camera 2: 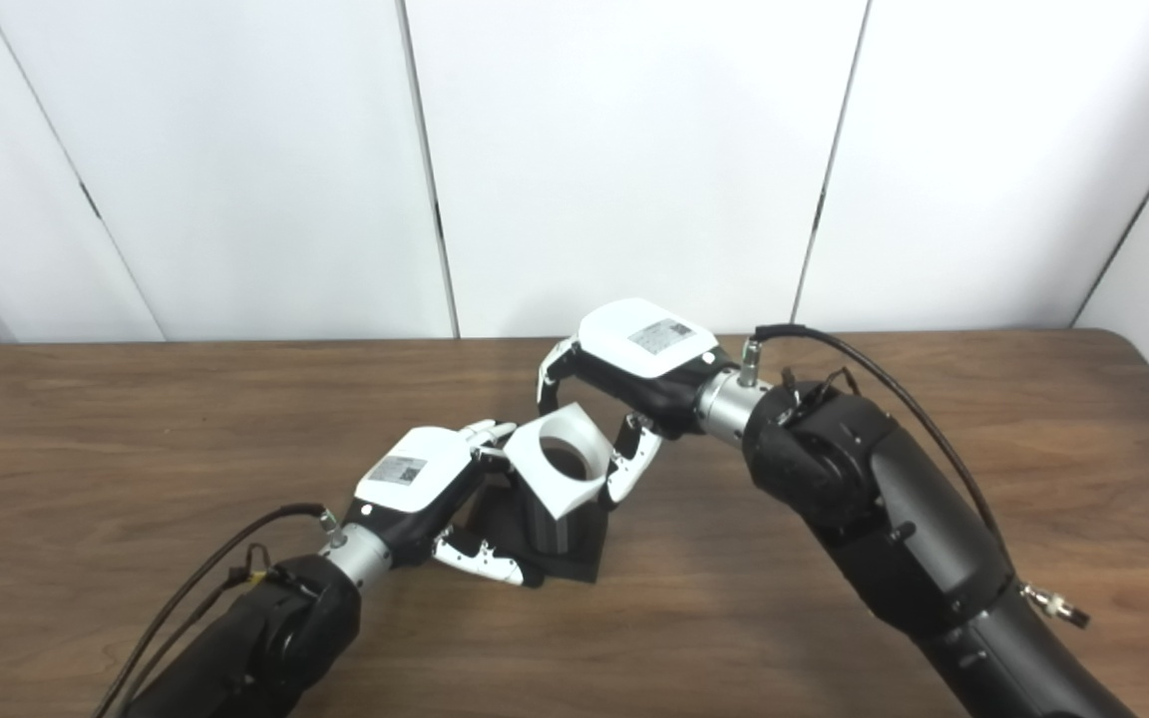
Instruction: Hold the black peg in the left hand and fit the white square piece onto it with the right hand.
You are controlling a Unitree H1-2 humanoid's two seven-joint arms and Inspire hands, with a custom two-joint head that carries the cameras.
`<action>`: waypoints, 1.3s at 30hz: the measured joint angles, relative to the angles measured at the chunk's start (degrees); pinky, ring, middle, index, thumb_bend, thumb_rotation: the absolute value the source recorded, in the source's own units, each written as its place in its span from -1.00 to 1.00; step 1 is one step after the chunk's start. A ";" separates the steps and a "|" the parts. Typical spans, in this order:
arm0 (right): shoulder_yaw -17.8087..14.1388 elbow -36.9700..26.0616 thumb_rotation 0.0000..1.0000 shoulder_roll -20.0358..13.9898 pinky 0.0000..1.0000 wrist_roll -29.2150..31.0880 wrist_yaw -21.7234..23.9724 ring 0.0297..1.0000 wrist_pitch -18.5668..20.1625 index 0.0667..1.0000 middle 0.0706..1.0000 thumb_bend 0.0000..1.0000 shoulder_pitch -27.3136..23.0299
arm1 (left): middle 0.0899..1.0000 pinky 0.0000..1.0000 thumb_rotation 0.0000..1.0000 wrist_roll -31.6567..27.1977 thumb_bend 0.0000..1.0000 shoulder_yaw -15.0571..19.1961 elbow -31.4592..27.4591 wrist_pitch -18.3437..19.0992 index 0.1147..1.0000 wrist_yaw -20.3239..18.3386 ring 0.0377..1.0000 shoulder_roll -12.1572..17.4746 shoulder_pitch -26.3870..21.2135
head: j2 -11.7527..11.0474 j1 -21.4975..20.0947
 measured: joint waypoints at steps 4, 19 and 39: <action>0.27 0.83 -0.73 0.48 0.62 0.05 0.00 0.61 -0.15 -0.12 0.48 0.04 0.10 | 0.83 0.68 -0.84 0.00 0.04 0.00 -0.04 0.00 -0.15 0.00 0.85 -0.01 0.01 | 0.00 0.00; 1.16 1.84 -0.73 1.54 0.65 -0.48 0.07 0.62 -0.21 -0.12 0.48 0.04 0.21 | 0.83 0.67 -0.84 0.33 0.04 -0.09 -0.53 0.69 -0.15 -0.22 0.84 -0.02 0.07 | 0.18 0.62; 4.60 3.08 -0.16 1.70 0.63 -2.34 10.59 0.62 1.62 0.26 0.57 0.63 -3.77 | 0.82 0.67 -0.84 0.32 0.04 -0.26 -0.80 0.77 -0.15 -0.42 0.83 -0.23 0.07 | 1.14 0.62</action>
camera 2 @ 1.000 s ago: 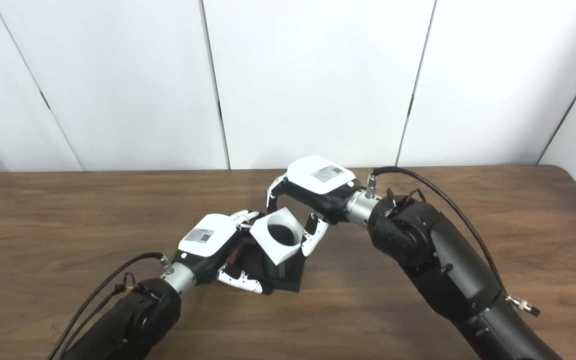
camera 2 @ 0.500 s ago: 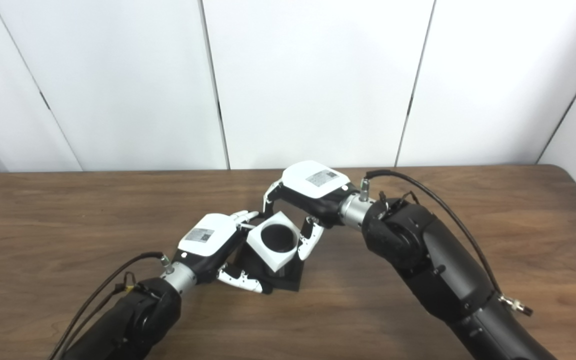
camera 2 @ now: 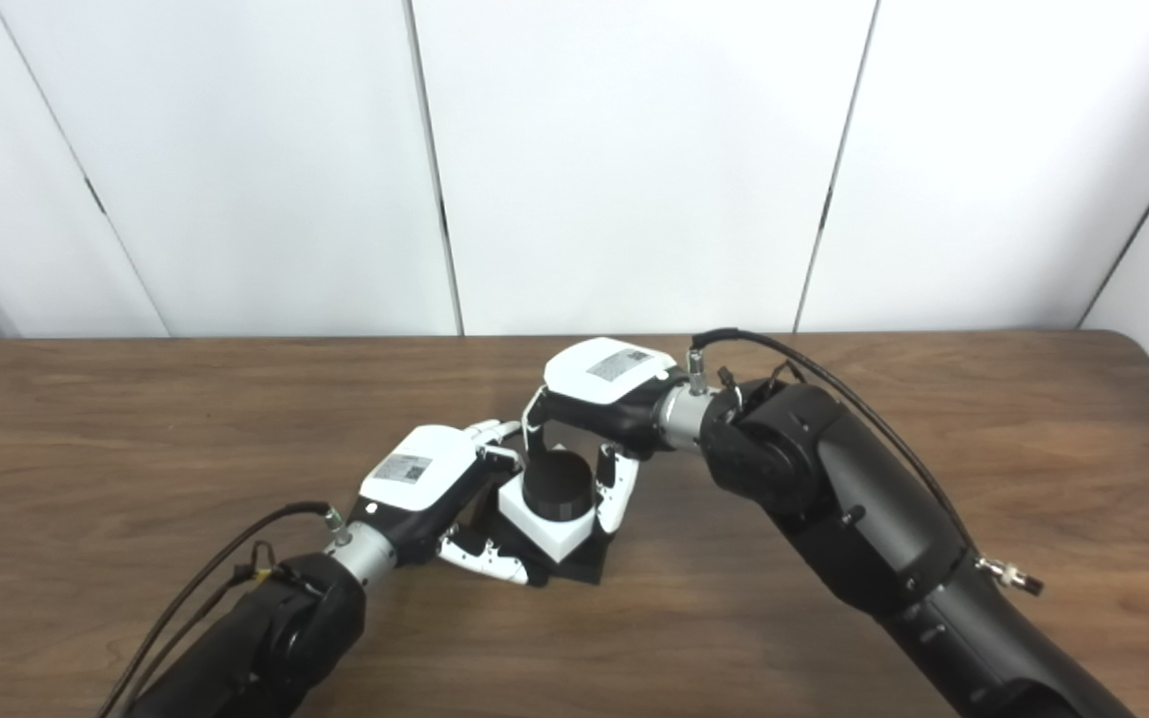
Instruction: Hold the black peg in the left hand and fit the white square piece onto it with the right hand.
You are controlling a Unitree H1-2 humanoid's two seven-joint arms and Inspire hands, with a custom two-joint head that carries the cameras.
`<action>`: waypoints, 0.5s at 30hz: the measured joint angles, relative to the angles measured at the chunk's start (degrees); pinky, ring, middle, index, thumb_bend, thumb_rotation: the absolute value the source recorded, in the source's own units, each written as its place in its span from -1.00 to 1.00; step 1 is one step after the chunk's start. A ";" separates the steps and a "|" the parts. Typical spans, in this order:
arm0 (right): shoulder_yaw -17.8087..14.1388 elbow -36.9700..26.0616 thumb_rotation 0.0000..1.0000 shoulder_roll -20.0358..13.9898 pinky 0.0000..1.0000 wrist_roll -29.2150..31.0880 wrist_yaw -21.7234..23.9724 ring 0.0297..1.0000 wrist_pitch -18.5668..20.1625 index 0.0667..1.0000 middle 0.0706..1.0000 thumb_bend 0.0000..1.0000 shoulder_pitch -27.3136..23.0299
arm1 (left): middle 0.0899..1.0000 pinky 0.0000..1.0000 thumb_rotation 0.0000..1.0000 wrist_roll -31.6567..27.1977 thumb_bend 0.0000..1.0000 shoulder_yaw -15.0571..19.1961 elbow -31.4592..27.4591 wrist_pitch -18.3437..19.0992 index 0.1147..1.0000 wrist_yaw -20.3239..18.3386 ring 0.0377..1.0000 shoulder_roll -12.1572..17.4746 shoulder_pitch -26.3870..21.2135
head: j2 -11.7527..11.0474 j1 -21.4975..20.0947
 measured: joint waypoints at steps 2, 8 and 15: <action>-0.15 0.00 -0.13 -0.23 0.63 0.33 0.63 0.63 0.02 0.31 0.59 0.71 0.04 | 0.82 0.67 -0.84 0.03 0.04 0.00 -0.01 0.08 -0.15 0.00 0.83 0.01 -0.01 | 0.00 0.00; -0.04 0.00 -0.20 -0.10 0.68 1.24 1.22 0.67 0.13 0.40 0.64 0.73 0.58 | 0.82 0.66 -0.84 0.15 0.04 0.00 -0.07 0.21 -0.15 0.00 0.83 0.05 0.00 | 0.18 -0.09; -0.09 0.00 -0.27 -0.11 0.68 1.13 1.76 0.67 0.18 0.42 0.64 0.74 0.58 | 0.82 0.66 -0.84 0.17 0.04 0.00 -0.12 0.22 -0.15 0.00 0.82 0.11 0.01 | 0.26 -0.18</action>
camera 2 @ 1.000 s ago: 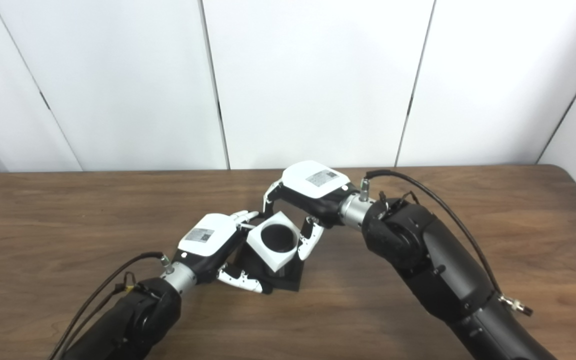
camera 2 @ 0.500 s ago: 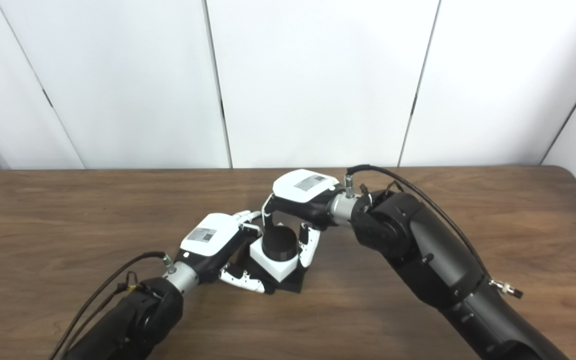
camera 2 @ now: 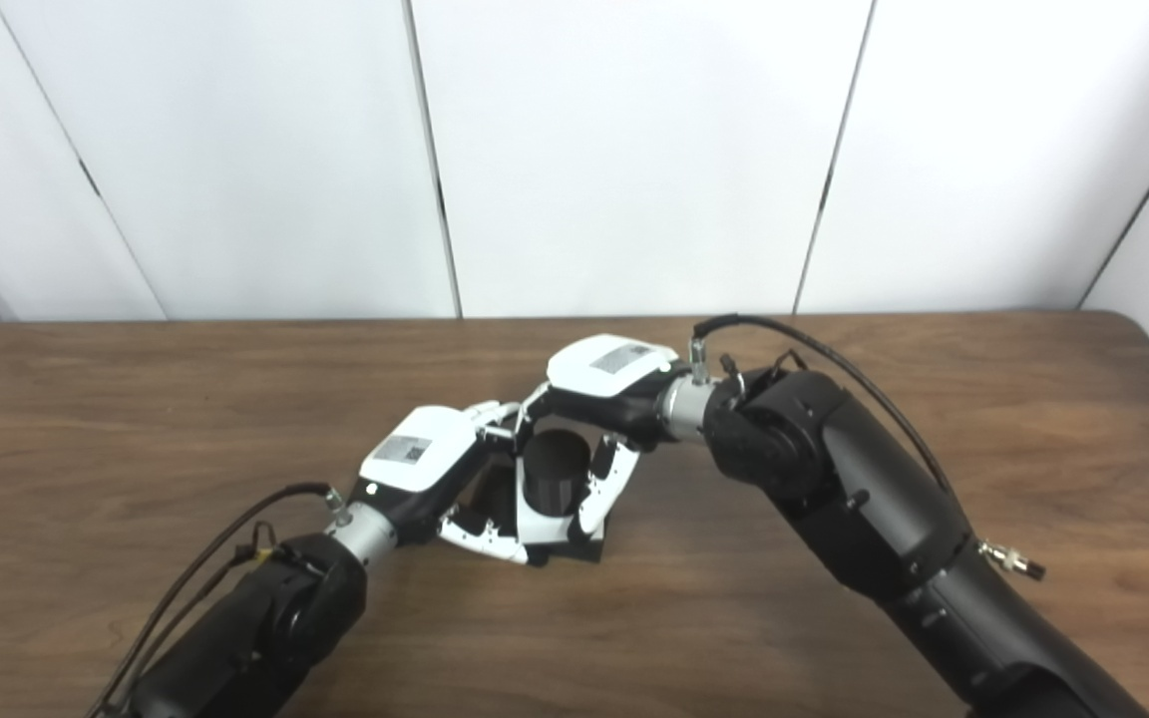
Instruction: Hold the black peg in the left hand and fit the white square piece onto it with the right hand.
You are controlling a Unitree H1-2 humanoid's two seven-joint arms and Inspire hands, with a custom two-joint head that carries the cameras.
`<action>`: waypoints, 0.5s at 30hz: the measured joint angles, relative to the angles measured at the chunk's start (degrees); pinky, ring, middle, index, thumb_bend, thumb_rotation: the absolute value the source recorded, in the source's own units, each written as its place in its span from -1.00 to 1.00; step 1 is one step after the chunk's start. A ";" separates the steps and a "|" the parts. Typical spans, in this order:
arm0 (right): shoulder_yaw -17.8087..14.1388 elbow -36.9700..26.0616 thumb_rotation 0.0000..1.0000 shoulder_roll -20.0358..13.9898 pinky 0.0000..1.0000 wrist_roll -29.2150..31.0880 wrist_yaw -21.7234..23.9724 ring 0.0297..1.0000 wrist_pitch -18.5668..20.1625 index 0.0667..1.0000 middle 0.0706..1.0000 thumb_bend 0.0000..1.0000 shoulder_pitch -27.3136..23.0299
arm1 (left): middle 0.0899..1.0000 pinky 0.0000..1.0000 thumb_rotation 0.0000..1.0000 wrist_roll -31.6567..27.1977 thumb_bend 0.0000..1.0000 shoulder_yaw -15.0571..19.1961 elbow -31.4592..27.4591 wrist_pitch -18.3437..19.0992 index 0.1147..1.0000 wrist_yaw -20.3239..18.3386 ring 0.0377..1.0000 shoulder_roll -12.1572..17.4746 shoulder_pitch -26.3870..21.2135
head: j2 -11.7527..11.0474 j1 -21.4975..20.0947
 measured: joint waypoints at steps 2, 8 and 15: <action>-0.08 0.00 -0.30 -0.04 0.67 -0.01 0.03 0.67 0.02 0.43 0.63 0.74 0.00 | 0.82 0.66 -0.84 0.00 0.04 0.00 -0.01 0.00 -0.15 0.00 0.82 0.00 0.00 | 0.00 0.00; -2.75 -0.13 -0.37 -0.78 0.64 0.52 0.03 0.67 0.44 0.43 0.64 0.70 0.02 | 0.83 0.66 -0.85 0.01 0.05 0.00 -0.01 0.02 -0.15 -0.01 0.83 -0.01 -0.01 | -0.09 -0.09; -9.48 -3.66 -0.54 -3.39 0.51 2.95 -2.95 0.62 1.64 0.41 0.62 0.65 3.72 | 0.83 0.69 -0.85 0.01 0.05 0.00 0.00 0.03 -0.15 -0.14 0.83 0.04 -0.03 | -0.18 -0.79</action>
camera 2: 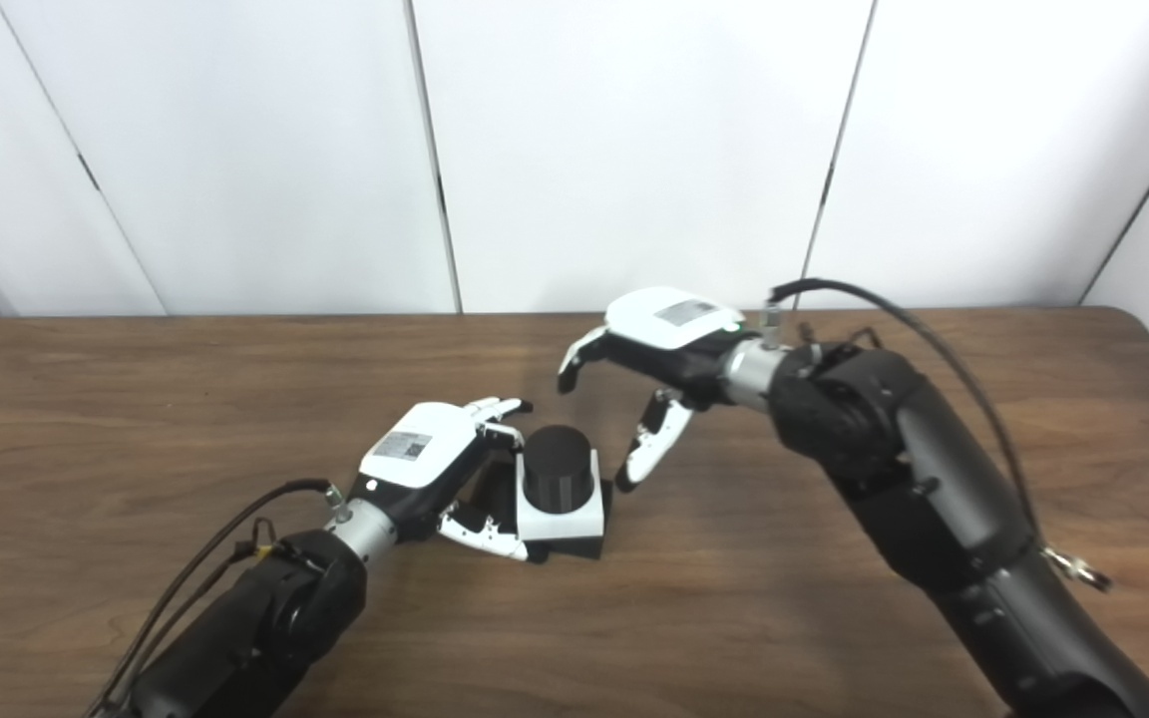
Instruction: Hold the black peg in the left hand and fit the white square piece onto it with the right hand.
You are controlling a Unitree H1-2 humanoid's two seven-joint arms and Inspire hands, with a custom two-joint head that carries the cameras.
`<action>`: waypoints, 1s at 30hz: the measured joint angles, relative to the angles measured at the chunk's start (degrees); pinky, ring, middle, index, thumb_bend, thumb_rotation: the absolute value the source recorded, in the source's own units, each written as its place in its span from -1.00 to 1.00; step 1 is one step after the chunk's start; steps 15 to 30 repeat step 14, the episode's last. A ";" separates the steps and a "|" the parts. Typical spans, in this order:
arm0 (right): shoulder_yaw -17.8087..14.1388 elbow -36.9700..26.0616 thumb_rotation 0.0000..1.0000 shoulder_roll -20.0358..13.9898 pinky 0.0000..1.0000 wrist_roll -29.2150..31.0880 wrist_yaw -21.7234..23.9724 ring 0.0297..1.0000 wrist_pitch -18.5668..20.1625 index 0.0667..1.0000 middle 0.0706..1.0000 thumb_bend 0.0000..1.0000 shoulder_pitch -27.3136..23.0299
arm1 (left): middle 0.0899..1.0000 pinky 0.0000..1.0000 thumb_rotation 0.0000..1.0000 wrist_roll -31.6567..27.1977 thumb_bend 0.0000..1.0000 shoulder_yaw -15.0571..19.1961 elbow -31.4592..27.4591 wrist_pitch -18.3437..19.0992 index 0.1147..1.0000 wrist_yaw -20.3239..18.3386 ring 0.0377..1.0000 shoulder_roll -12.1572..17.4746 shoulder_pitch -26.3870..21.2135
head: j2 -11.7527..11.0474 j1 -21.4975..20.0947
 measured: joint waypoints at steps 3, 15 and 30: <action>-3.11 -1.14 -0.63 -0.16 0.48 1.29 -1.79 0.63 1.26 0.39 0.61 0.60 3.33 | 0.82 0.69 -0.85 0.00 0.05 0.01 0.06 -0.03 -0.15 -0.01 0.83 0.01 -0.01 | -0.09 0.00; -12.13 -4.01 -0.82 5.59 0.25 3.55 -15.90 0.44 6.68 0.38 0.47 0.30 16.47 | 0.82 0.68 -0.84 -0.01 0.05 0.01 0.19 -0.06 -0.15 -0.02 0.83 0.36 -0.05 | -0.62 -0.62; -12.13 -4.01 -0.82 5.59 0.25 3.55 -15.90 0.44 6.68 0.38 0.47 0.30 16.47 | 0.82 0.68 -0.84 -0.01 0.05 0.01 0.19 -0.06 -0.15 -0.02 0.83 0.36 -0.05 | -0.62 -0.62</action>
